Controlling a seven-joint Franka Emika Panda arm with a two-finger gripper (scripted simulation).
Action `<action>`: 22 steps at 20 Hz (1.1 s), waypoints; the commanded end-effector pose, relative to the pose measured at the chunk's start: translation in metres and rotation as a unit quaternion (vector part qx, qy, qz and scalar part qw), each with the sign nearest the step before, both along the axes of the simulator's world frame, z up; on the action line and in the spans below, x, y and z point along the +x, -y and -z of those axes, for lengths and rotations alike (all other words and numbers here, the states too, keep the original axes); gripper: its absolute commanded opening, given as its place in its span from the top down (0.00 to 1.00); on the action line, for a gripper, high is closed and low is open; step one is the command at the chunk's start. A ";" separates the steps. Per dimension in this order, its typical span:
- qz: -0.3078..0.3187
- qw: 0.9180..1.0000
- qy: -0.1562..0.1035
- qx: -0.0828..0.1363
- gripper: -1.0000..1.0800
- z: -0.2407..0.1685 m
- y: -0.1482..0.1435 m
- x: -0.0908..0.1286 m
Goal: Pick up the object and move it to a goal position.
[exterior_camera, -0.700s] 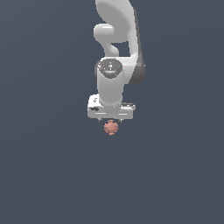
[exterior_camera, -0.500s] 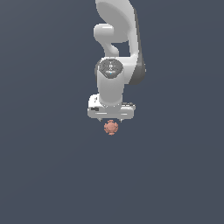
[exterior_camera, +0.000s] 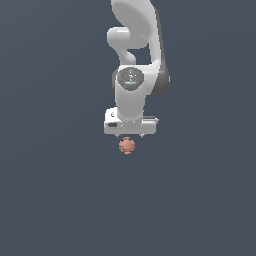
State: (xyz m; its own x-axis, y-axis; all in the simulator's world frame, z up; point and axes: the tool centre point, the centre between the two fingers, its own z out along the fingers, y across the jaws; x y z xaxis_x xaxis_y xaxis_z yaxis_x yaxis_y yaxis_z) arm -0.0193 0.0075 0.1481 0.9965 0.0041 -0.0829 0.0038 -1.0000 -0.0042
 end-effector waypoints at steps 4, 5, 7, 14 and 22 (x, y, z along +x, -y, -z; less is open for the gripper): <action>0.013 1.000 0.002 -0.001 0.04 0.003 0.001 -0.001; 0.018 1.000 0.002 -0.001 0.04 0.004 0.001 -0.001; 0.031 1.000 0.003 -0.002 0.04 0.006 0.001 -0.001; 0.097 0.995 0.011 -0.005 0.04 0.019 0.002 -0.004; 0.208 0.978 0.024 -0.010 0.04 0.039 0.006 -0.010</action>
State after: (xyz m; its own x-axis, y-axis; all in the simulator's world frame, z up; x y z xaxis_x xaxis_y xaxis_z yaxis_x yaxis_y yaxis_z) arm -0.0284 0.0020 0.1132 0.9313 -0.3622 -0.0378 -0.3622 -0.9321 0.0064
